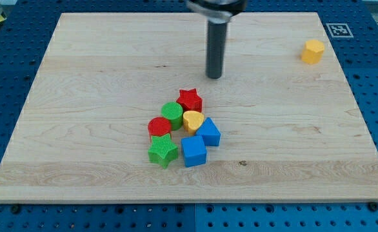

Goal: Push the yellow hexagon towards the yellow heart

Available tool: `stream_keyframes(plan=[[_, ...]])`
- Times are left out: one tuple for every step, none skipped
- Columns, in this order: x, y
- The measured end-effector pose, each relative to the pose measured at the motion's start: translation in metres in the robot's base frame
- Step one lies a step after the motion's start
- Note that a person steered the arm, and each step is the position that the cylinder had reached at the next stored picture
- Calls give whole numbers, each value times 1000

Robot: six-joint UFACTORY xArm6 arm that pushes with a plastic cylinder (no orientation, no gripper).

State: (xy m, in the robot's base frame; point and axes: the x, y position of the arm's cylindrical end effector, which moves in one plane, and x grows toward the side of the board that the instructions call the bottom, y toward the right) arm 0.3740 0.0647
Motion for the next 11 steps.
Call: stream_keyframes(plan=[[-34,46],[-80,83],[-99,125],[-99,164],[-97,195],[-70,207],[-60,208],[-60,189],[-51,170],[-20,168],[-3,161]])
